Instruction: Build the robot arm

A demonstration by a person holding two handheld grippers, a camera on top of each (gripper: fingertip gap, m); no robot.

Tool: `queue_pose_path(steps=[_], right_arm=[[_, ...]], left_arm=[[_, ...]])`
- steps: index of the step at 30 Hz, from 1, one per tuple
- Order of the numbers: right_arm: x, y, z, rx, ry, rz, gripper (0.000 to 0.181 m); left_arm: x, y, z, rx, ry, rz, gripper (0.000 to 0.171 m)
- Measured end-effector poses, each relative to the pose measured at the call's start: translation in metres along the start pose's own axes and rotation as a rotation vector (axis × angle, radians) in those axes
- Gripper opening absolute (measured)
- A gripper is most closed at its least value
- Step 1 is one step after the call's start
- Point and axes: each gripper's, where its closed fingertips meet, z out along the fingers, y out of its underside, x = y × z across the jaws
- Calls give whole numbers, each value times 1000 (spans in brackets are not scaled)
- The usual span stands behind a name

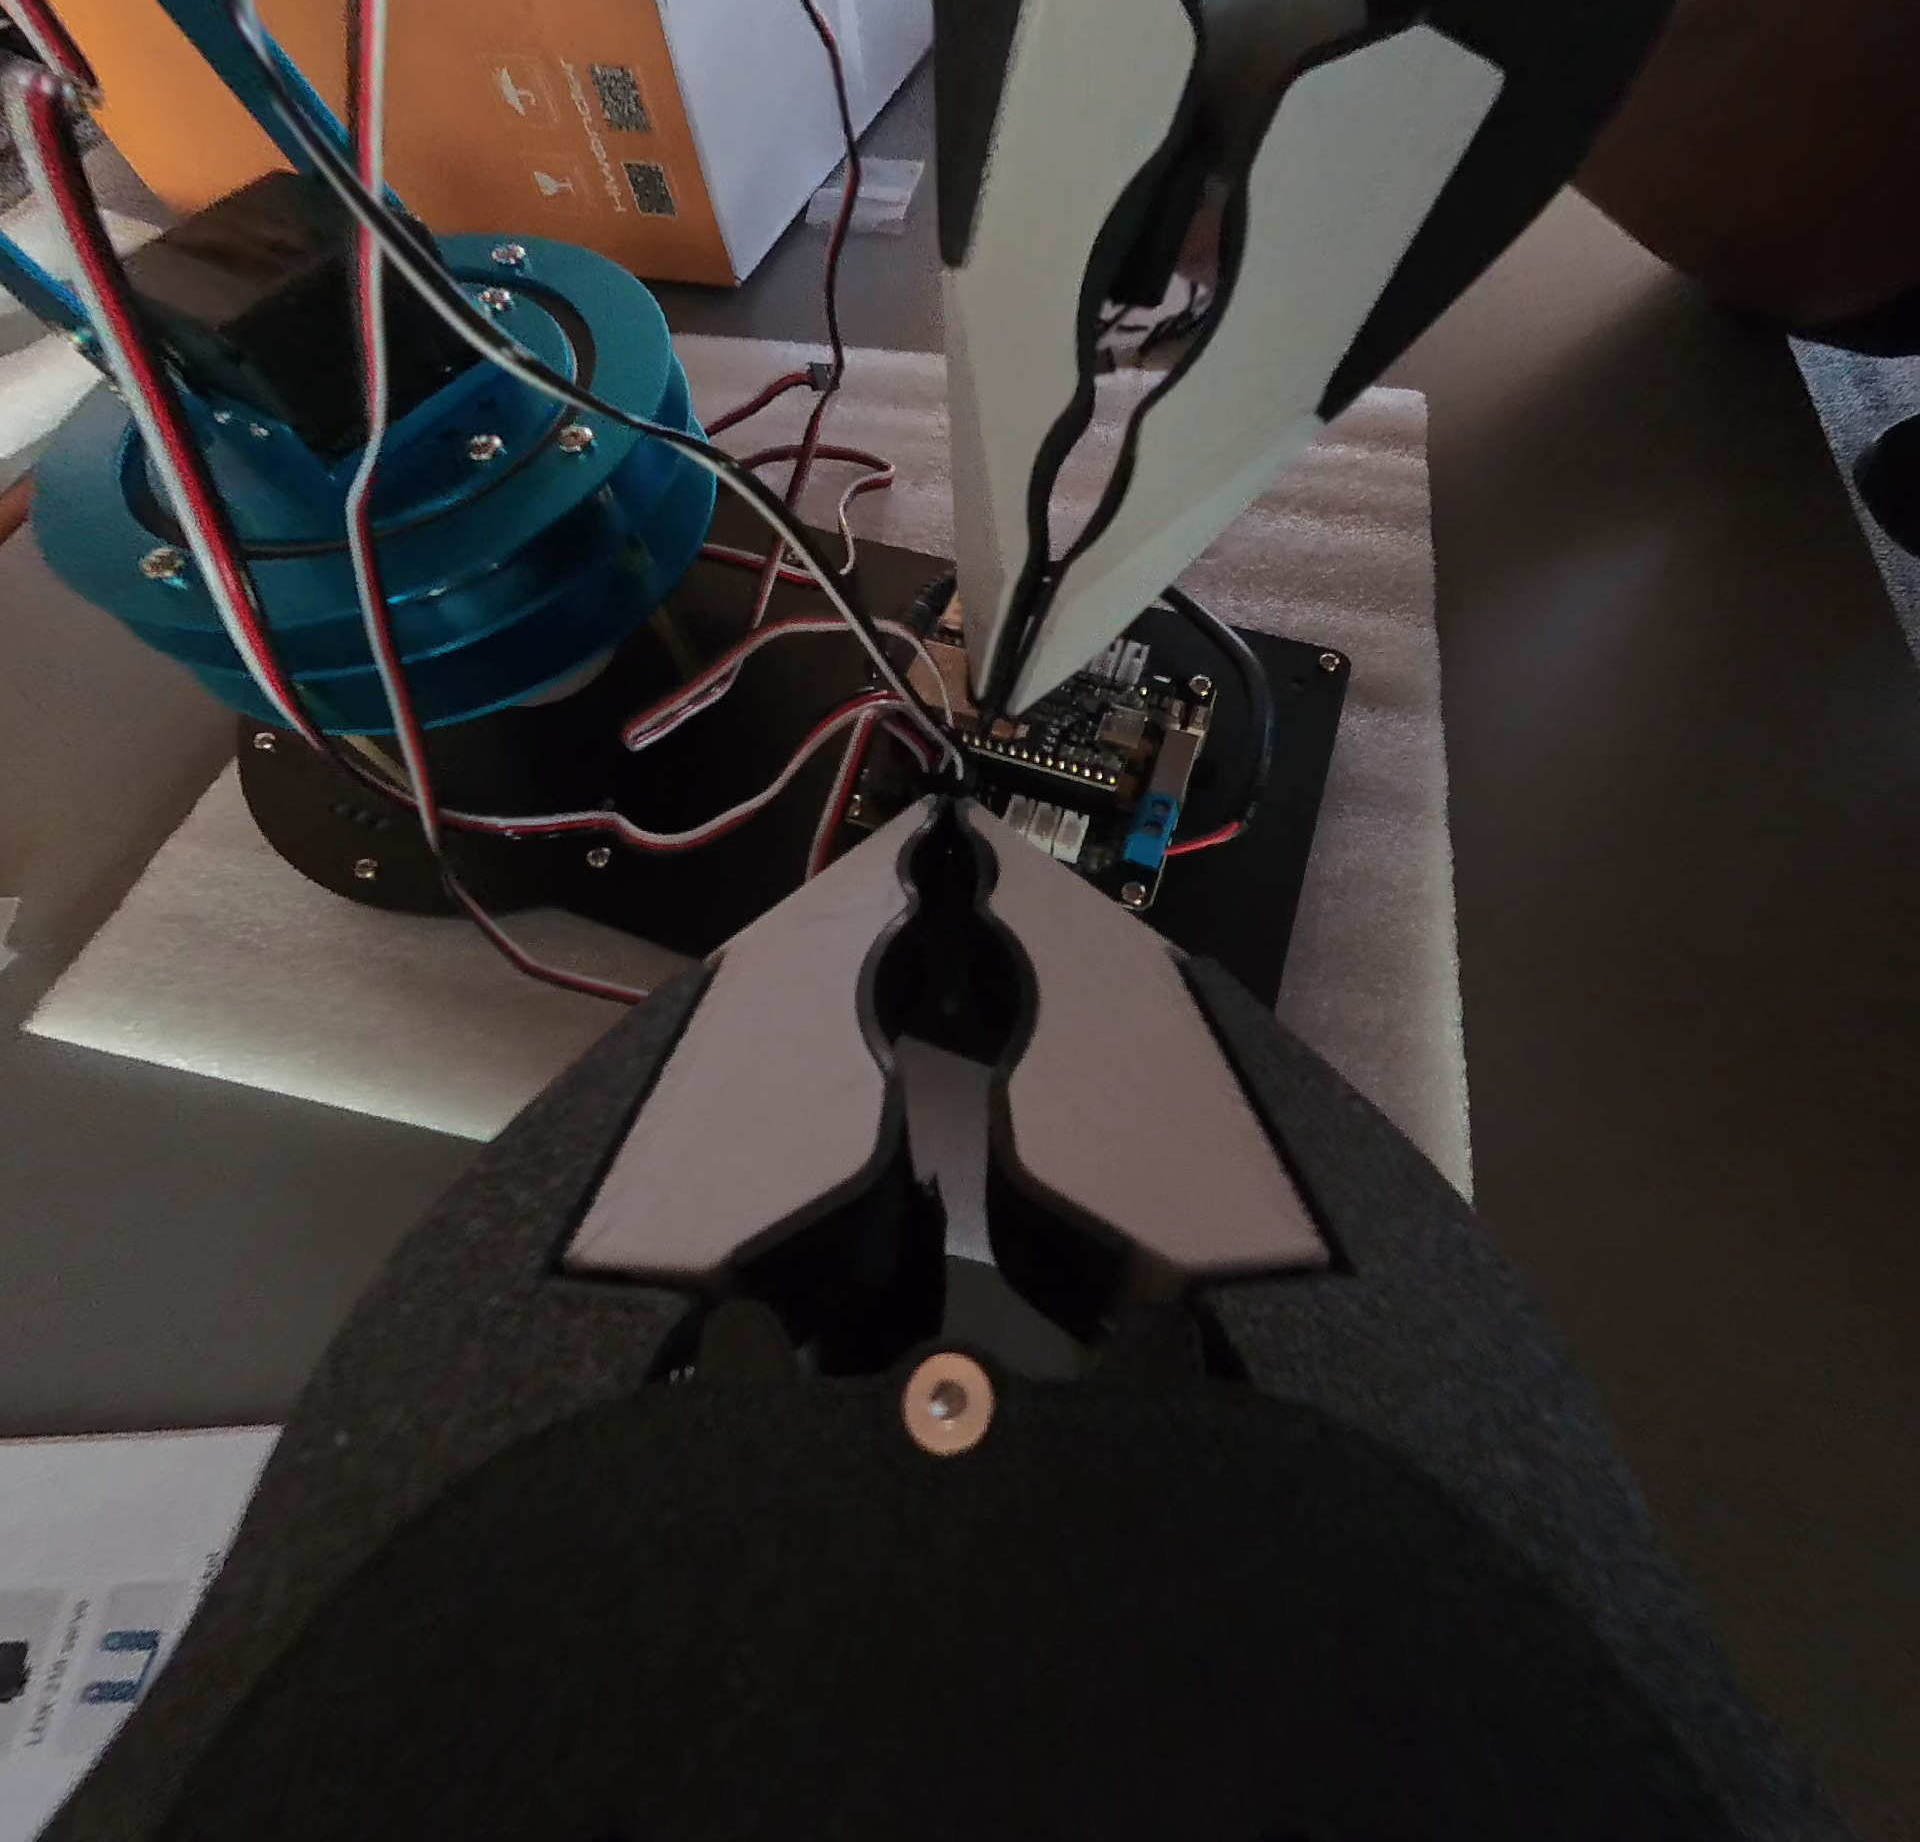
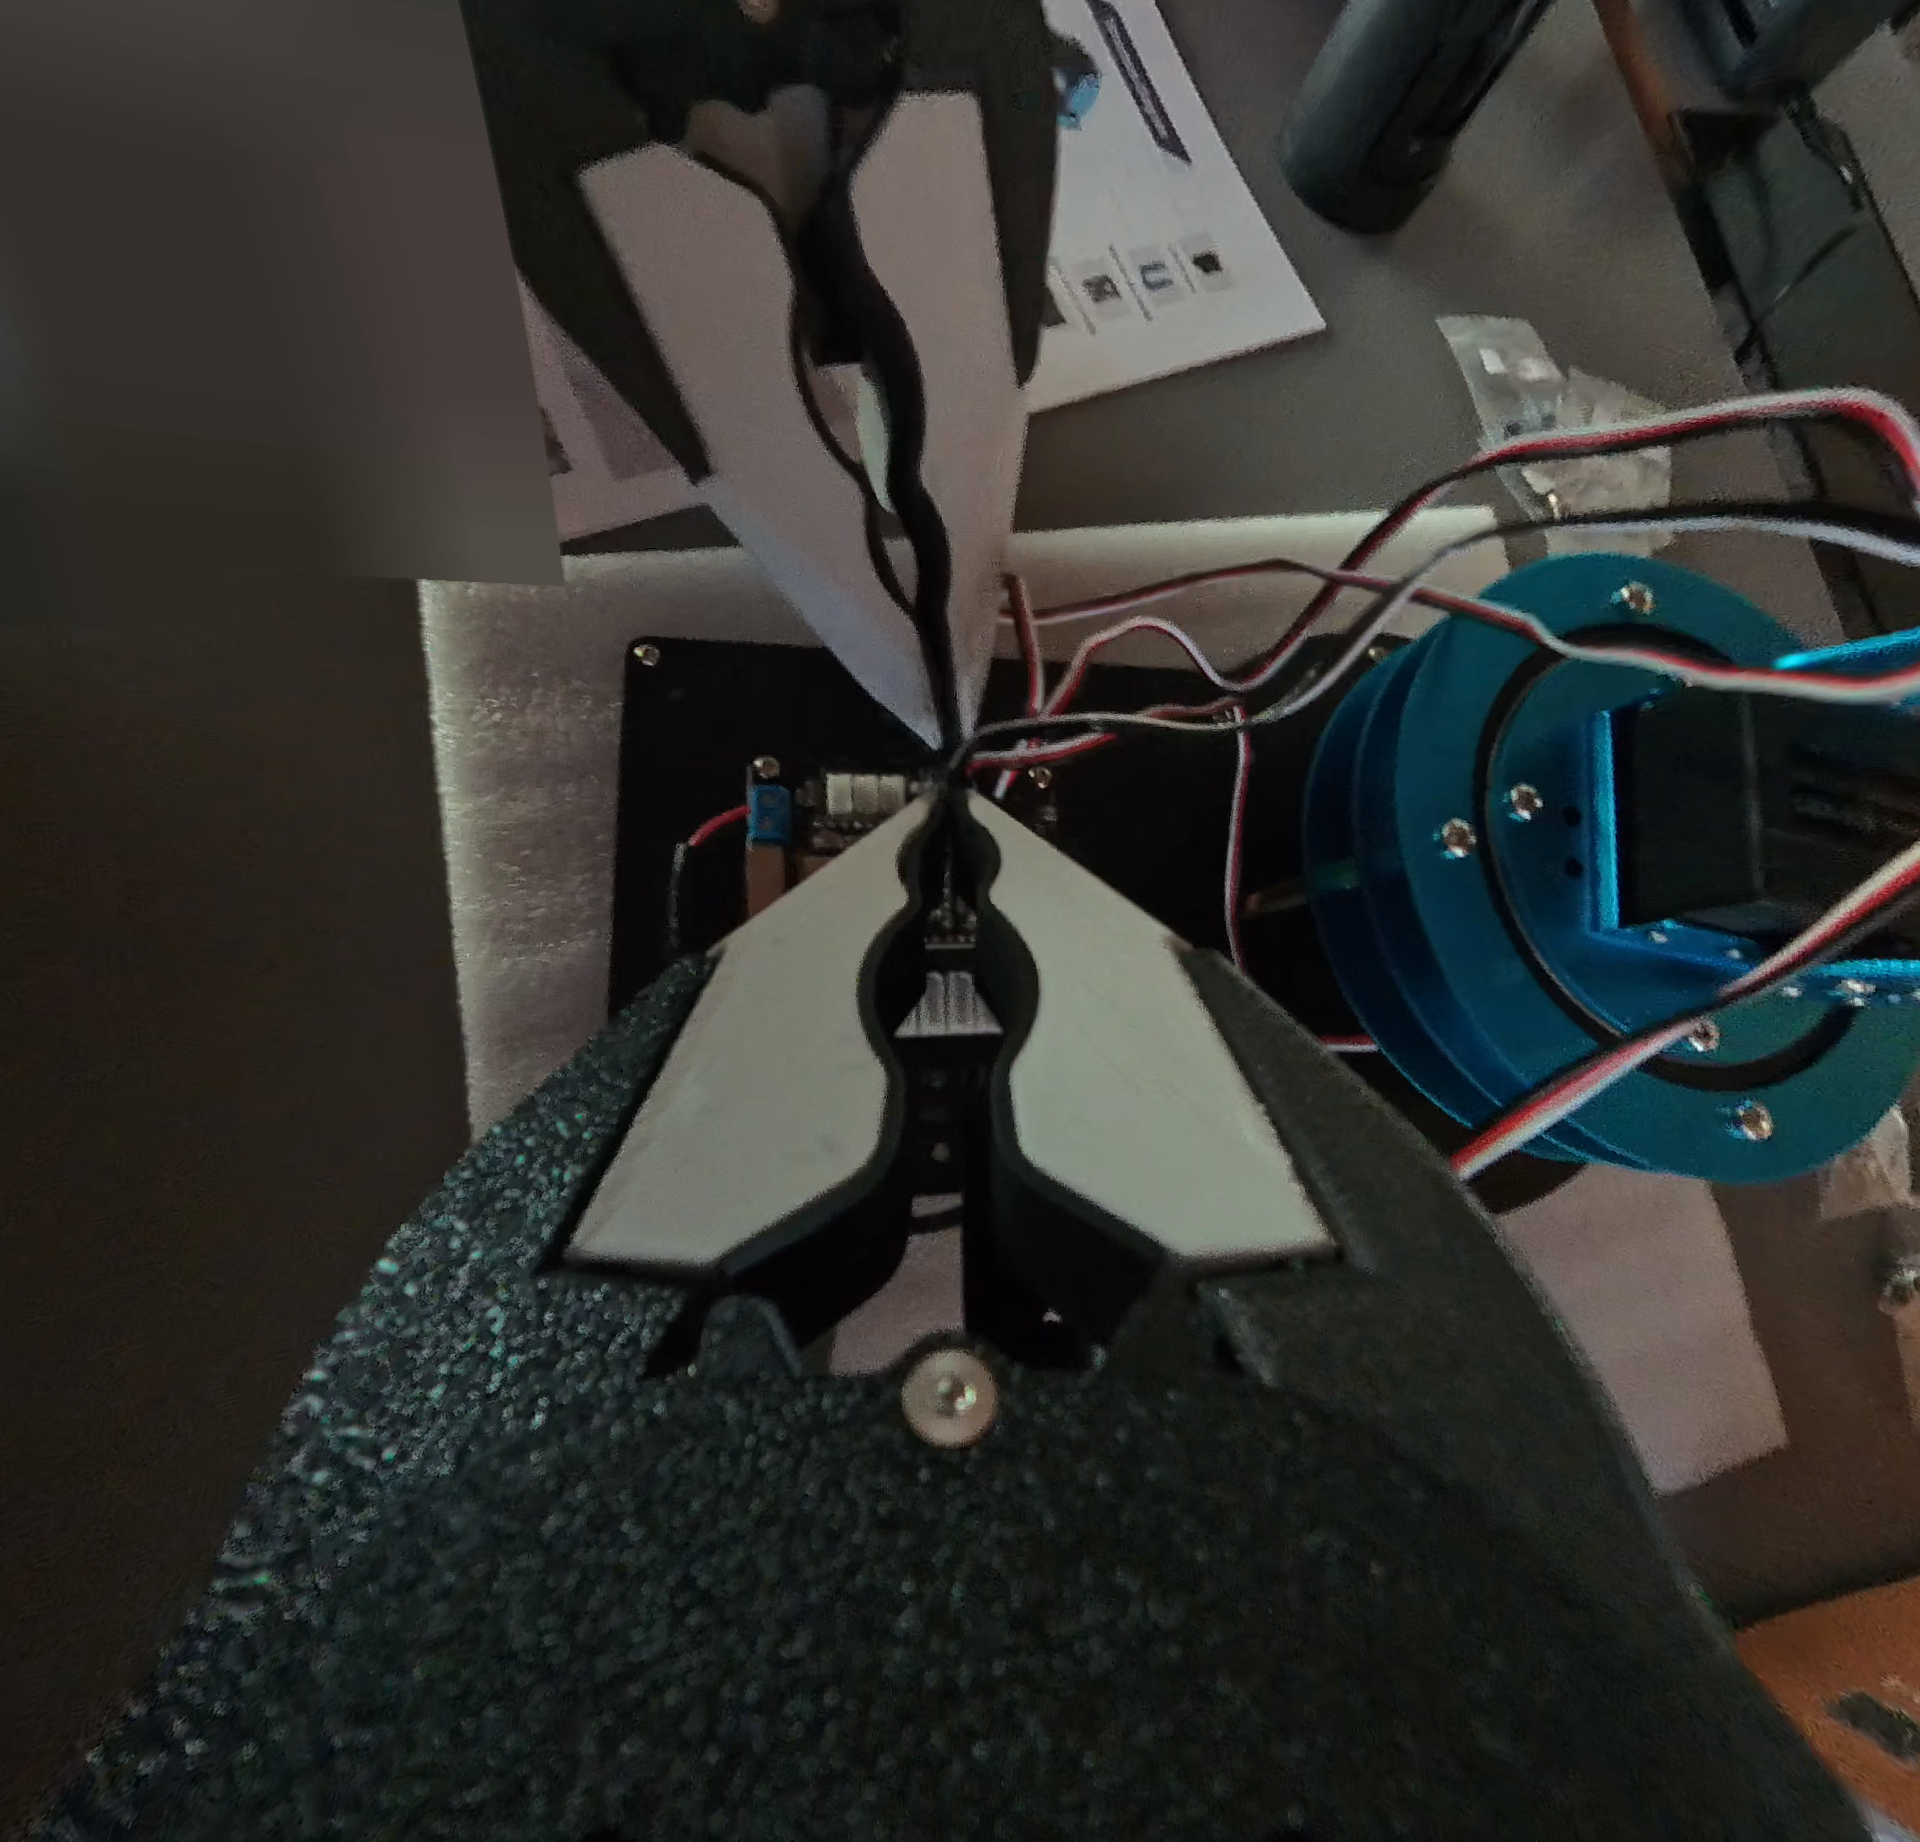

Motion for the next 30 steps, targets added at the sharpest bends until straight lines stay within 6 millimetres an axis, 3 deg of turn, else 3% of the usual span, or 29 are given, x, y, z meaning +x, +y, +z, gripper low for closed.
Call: queue_pose_path(steps=[5,30], right_arm=[[-1,-2,9,3,2,-15,0],[-1,3,13,-63,-46,60,0]], left_arm=[[-1,-2,1,16,6,-21,0],[2,9,9,-58,-11,4,0]])
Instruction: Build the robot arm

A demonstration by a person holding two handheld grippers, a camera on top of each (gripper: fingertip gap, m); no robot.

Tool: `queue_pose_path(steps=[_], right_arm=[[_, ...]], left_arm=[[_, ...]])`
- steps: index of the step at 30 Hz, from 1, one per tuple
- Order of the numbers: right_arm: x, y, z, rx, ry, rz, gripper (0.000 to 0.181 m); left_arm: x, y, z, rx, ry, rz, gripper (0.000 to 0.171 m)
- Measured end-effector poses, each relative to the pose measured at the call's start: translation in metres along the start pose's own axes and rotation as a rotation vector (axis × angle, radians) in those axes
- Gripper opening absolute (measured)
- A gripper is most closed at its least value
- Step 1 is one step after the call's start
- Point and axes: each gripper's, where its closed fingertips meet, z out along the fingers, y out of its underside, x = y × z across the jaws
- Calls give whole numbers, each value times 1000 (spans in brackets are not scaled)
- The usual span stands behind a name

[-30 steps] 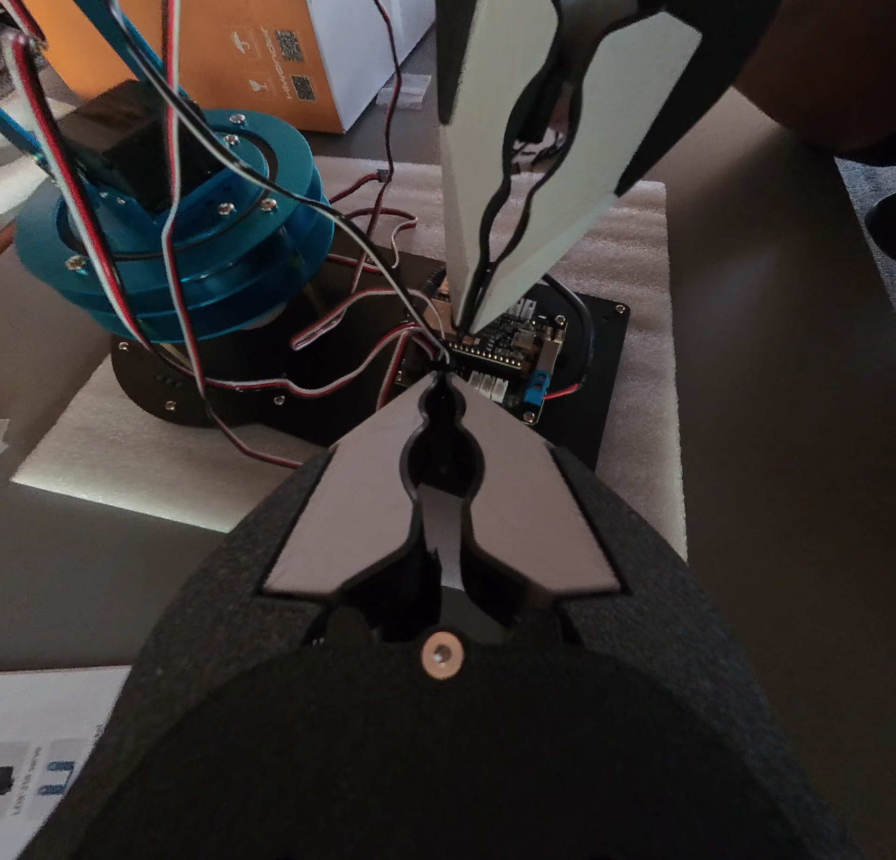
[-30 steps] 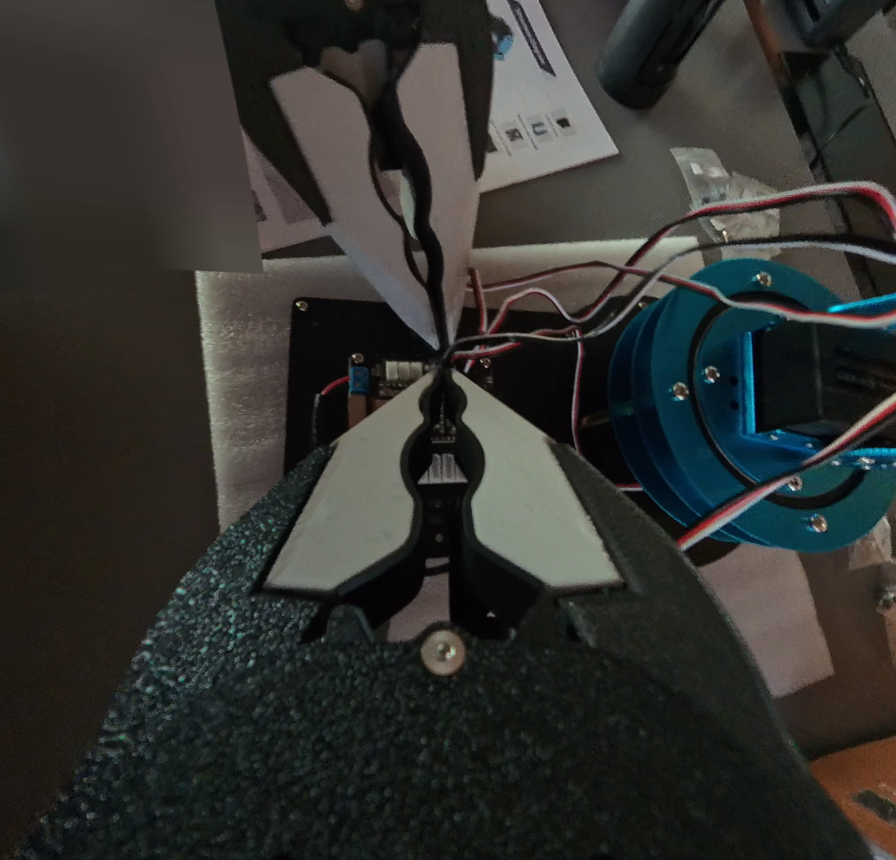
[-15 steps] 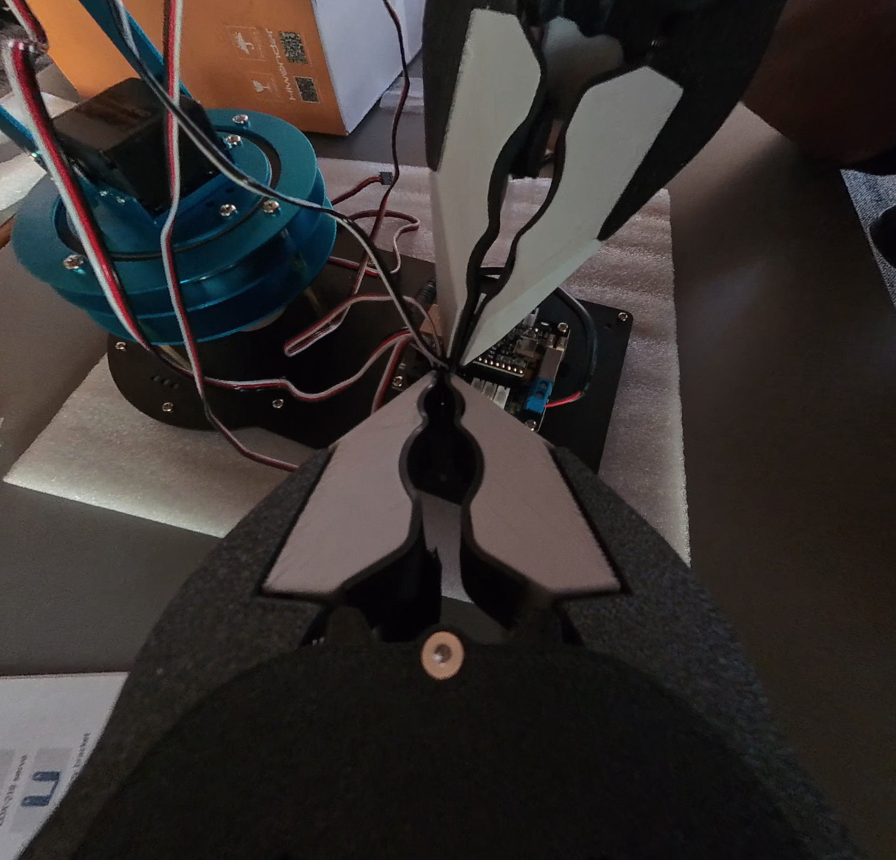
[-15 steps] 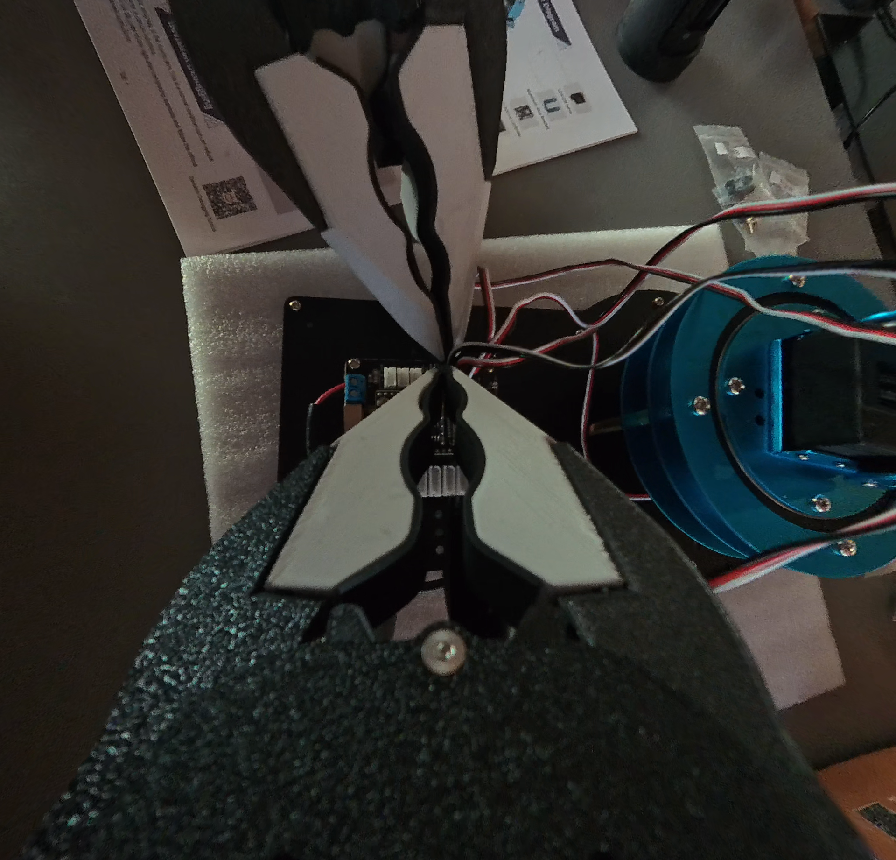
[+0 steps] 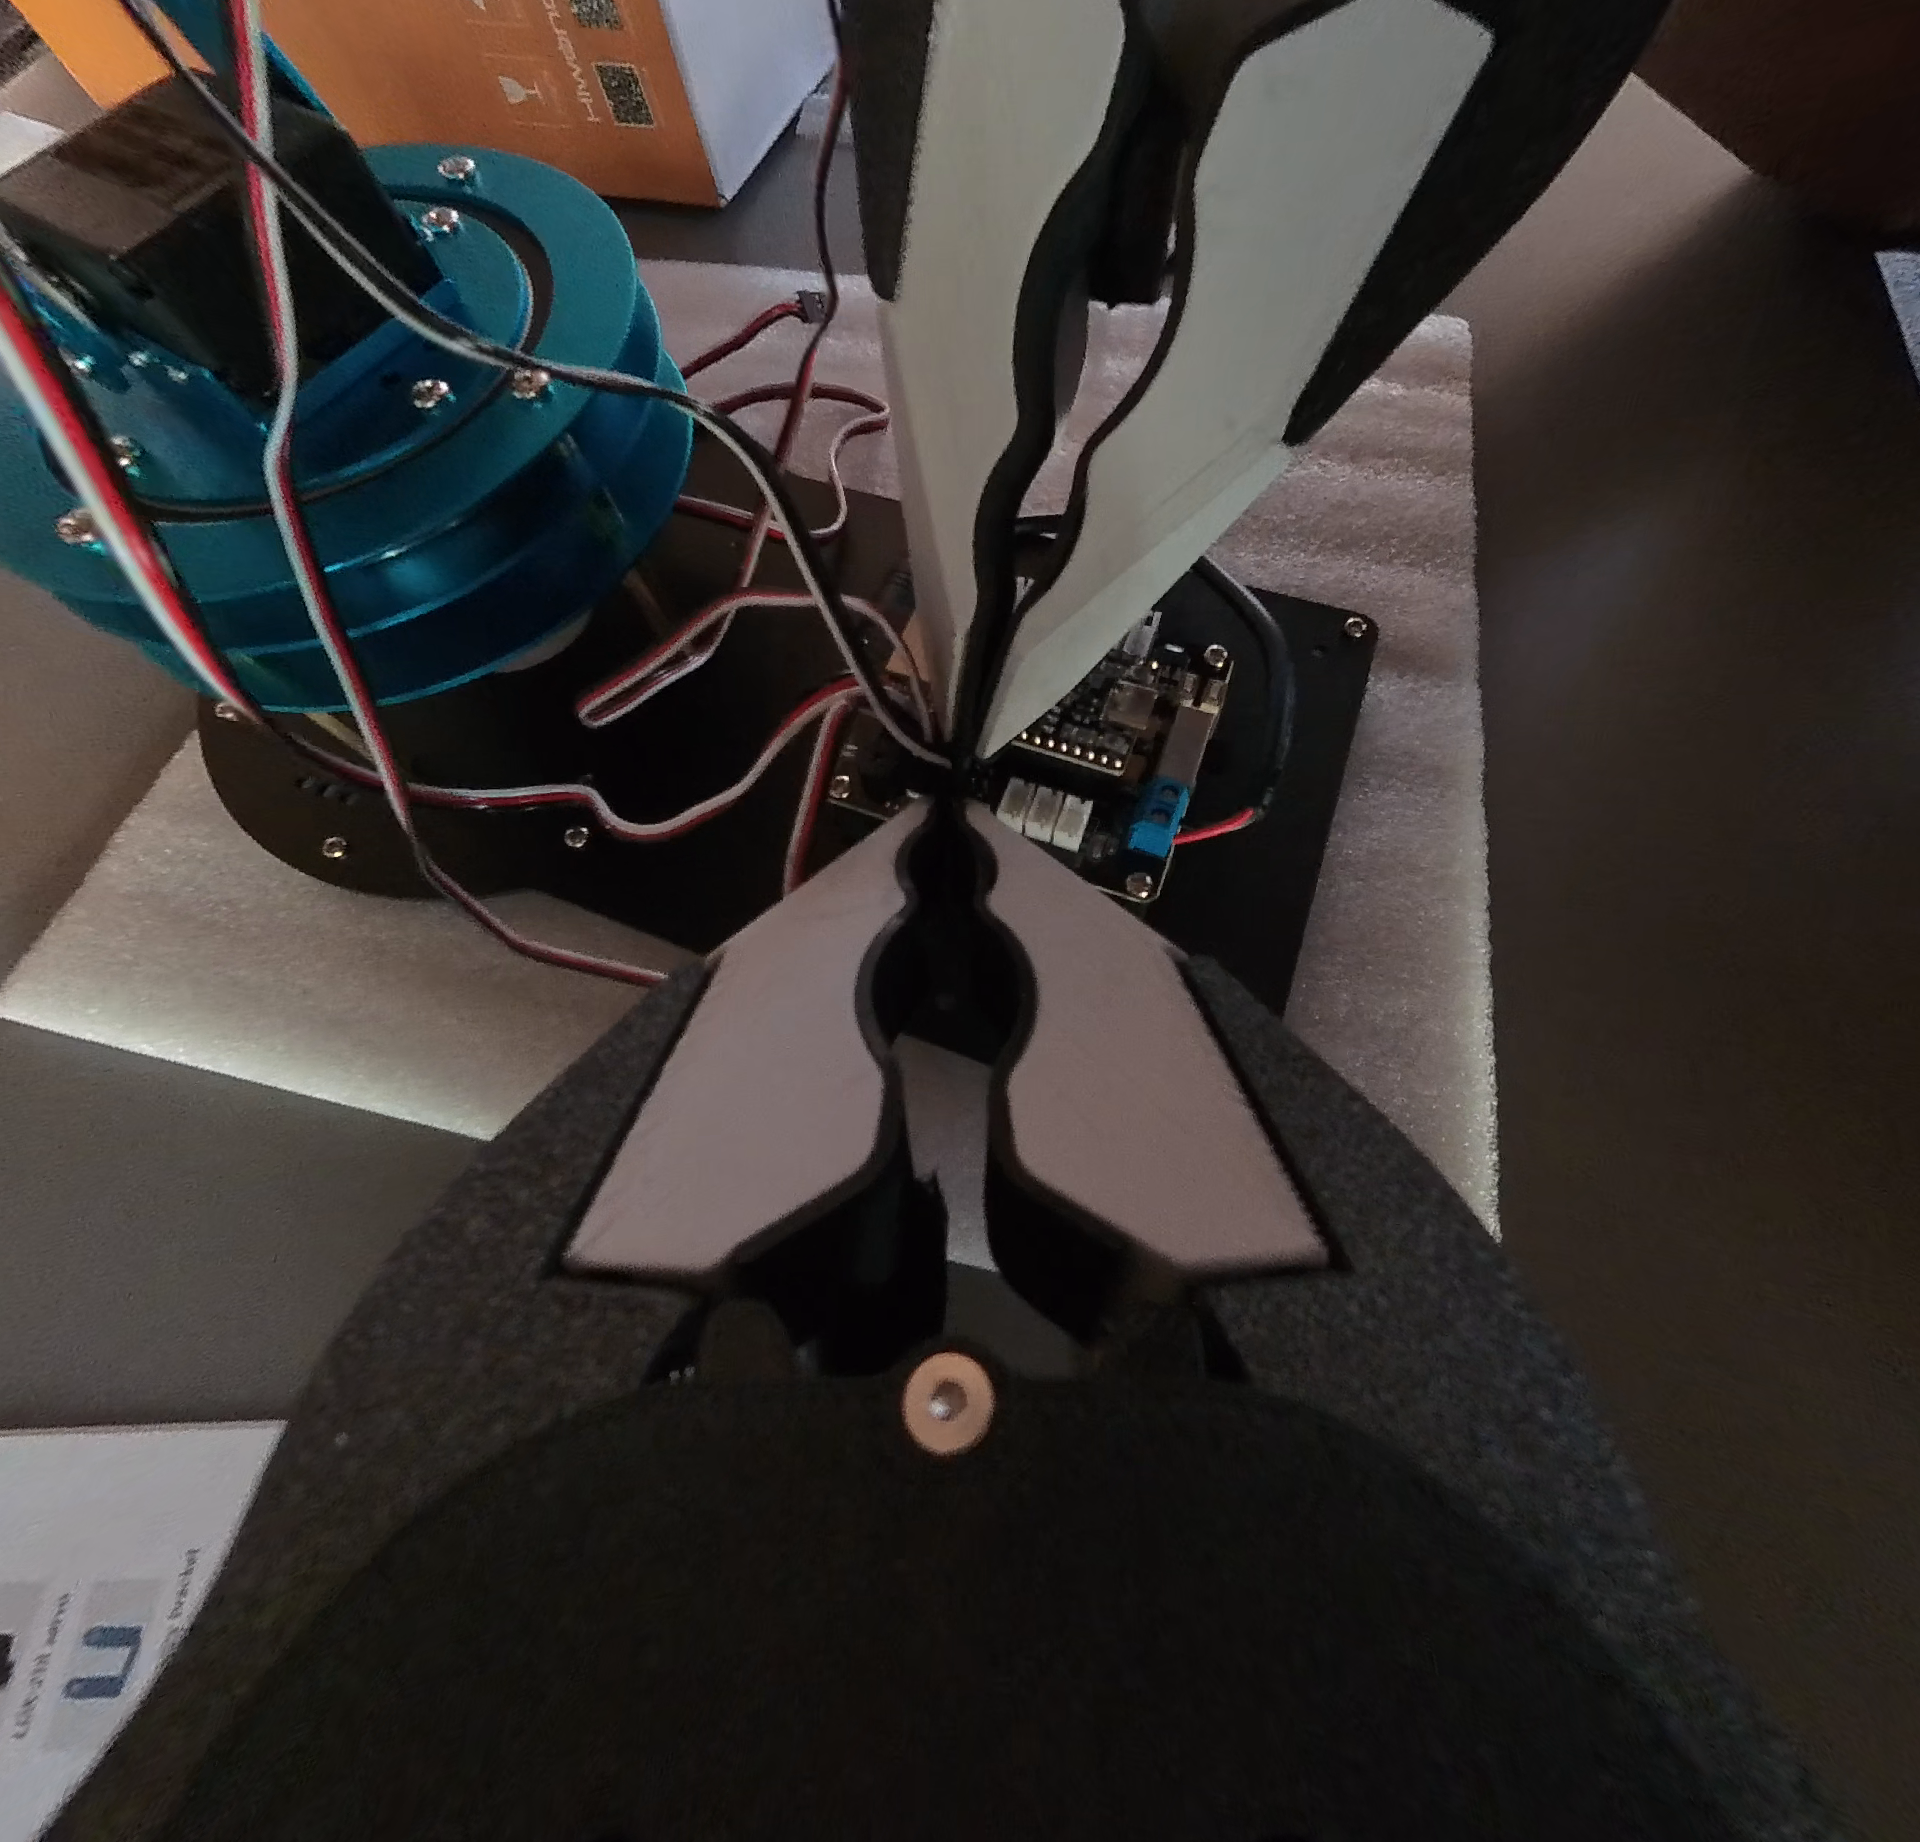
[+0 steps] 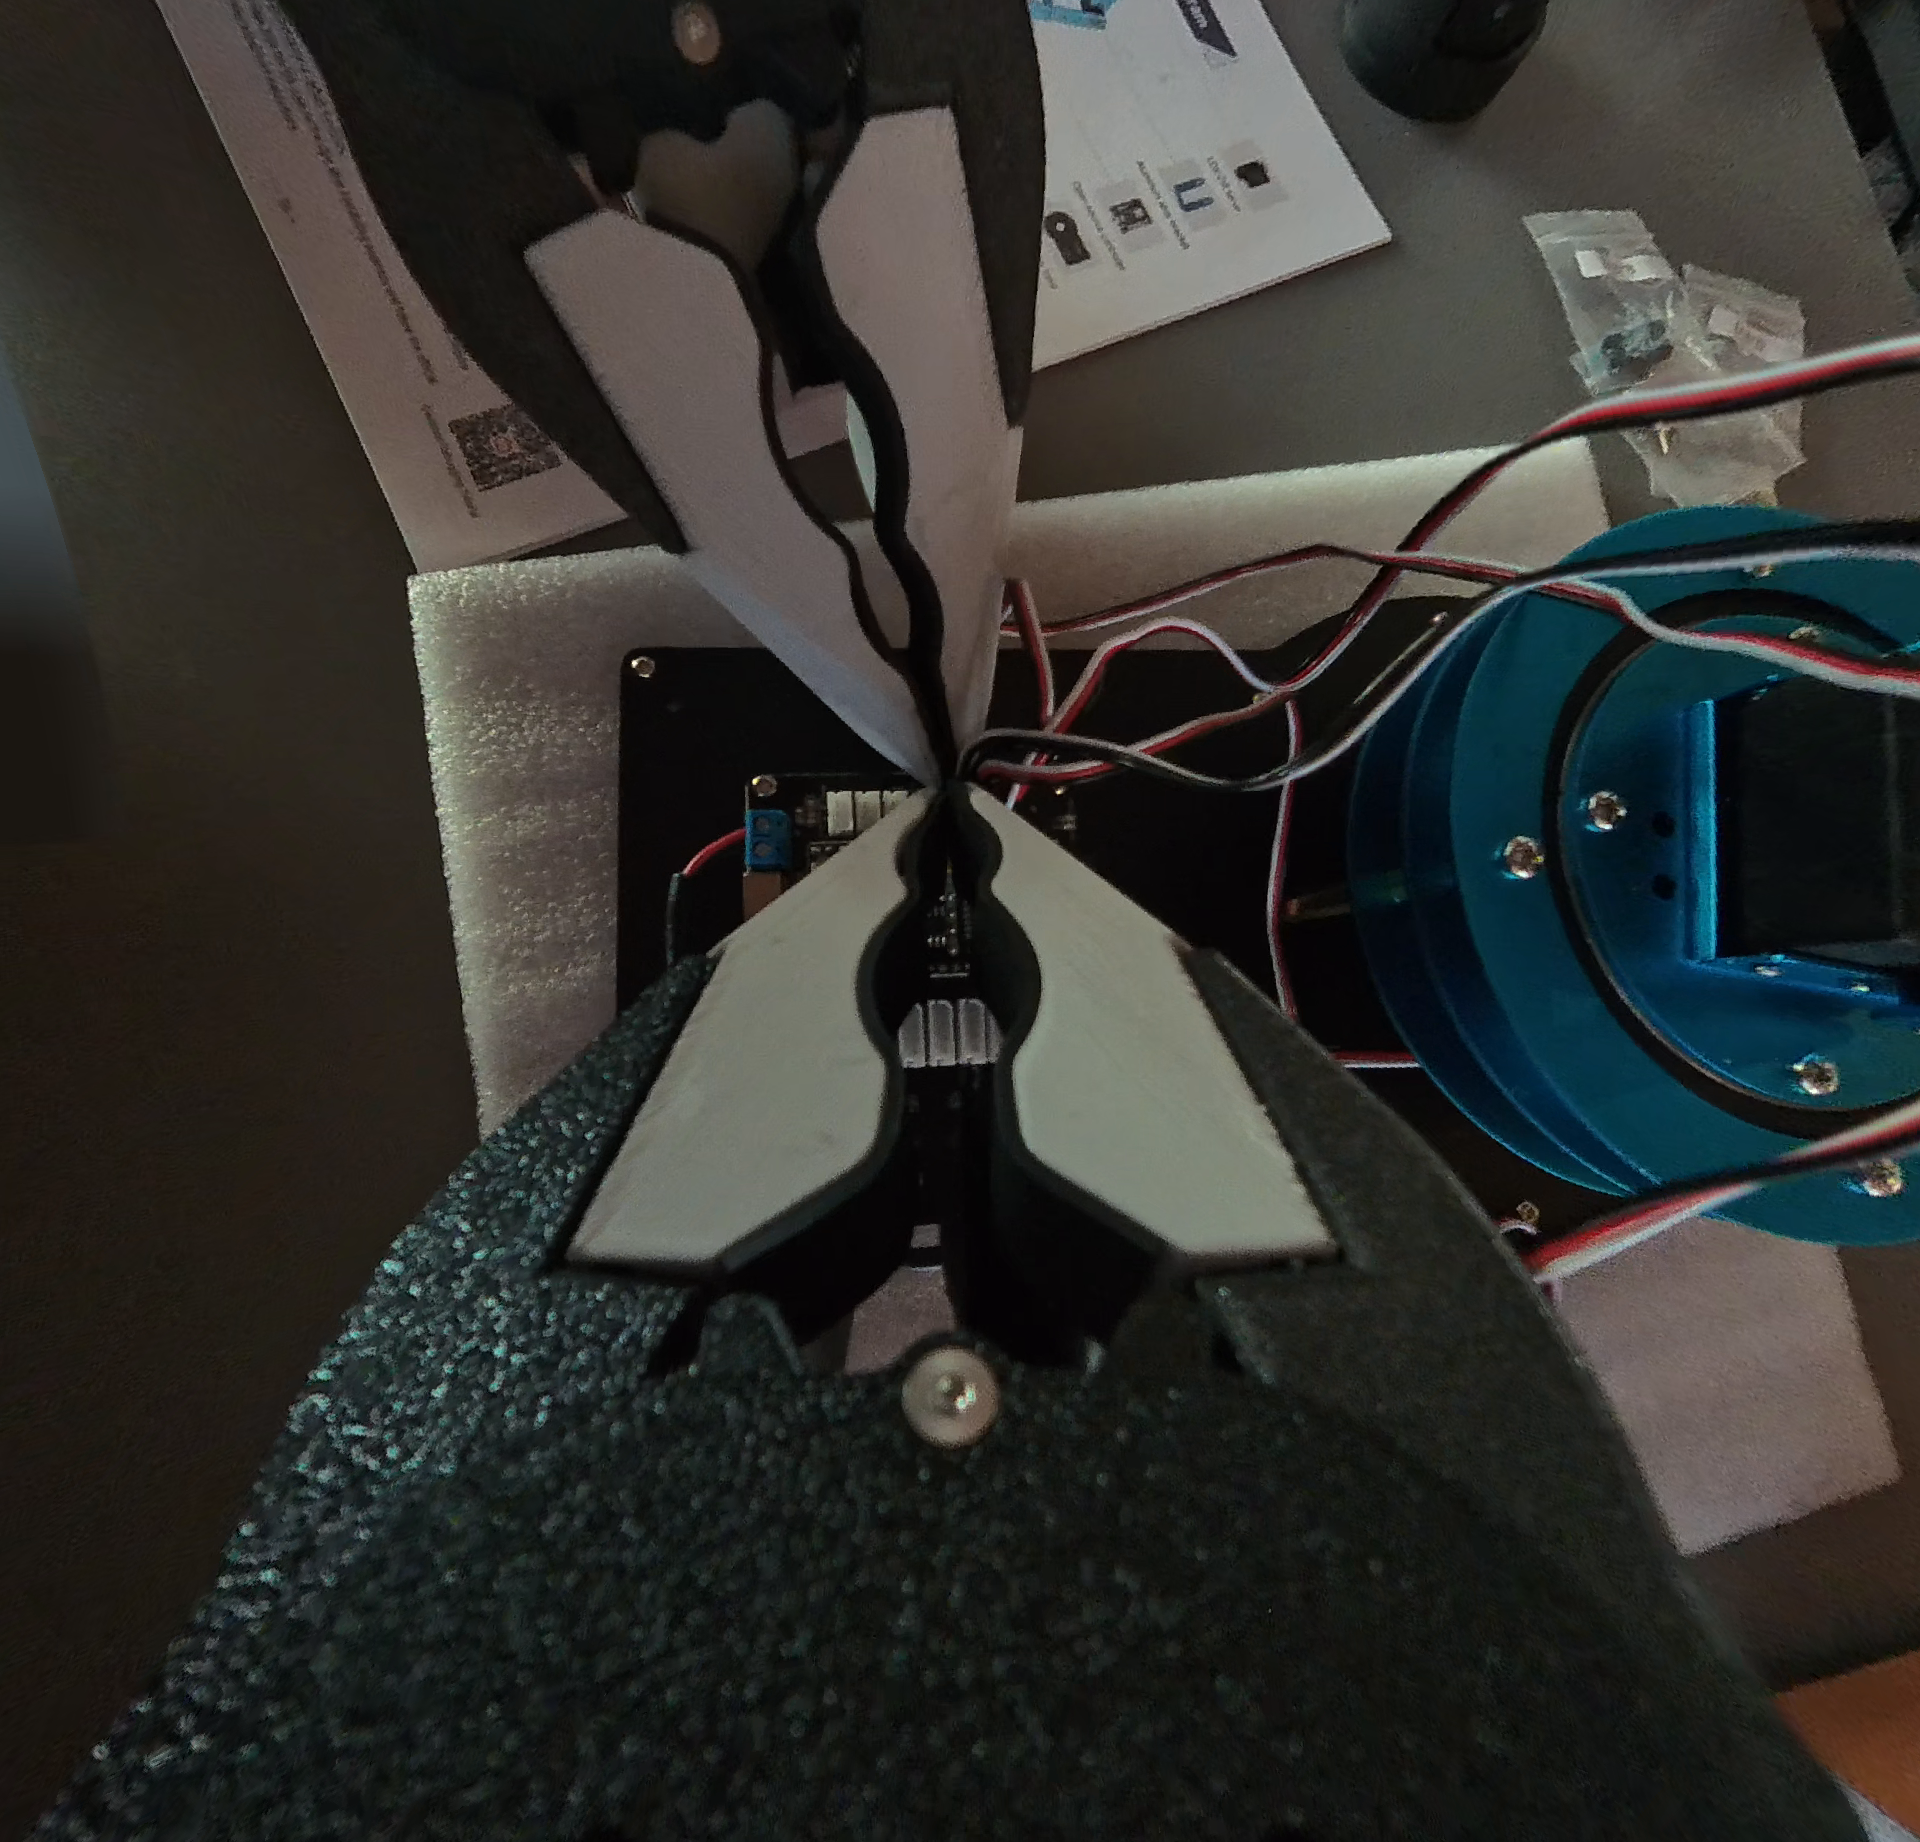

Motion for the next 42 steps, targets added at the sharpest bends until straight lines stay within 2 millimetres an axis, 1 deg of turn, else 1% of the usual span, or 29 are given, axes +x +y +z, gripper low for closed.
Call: queue_pose_path(steps=[2,4,7,12,16,22,26,33,39,42], right_arm=[[-1,-3,-1,34,-15,22,0],[-4,-2,-8,77,-47,39,0],[4,-6,-17,126,-2,42,0],[0,-2,-3,88,-18,31,0],[1,-2,-3,79,-12,36,0],[1,1,-2,-7,21,11,0],[1,1,-1,6,-17,62,0],[0,2,0,-46,-5,30,0],[0,2,0,-48,8,34,0],[0,0,-2,-6,-30,108,0]], left_arm=[[0,0,-1,5,9,-14,0],[0,-1,-3,22,23,-29,0],[-3,-8,-8,67,32,-57,0],[1,-12,-9,93,65,-64,0],[1,-14,-8,99,62,-66,0],[0,-12,-6,84,22,-29,0],[0,-11,-6,65,2,-8,0],[0,-9,-6,28,2,-2,0],[0,-8,-6,22,22,-28,0],[0,-10,-8,24,43,-84,0]])
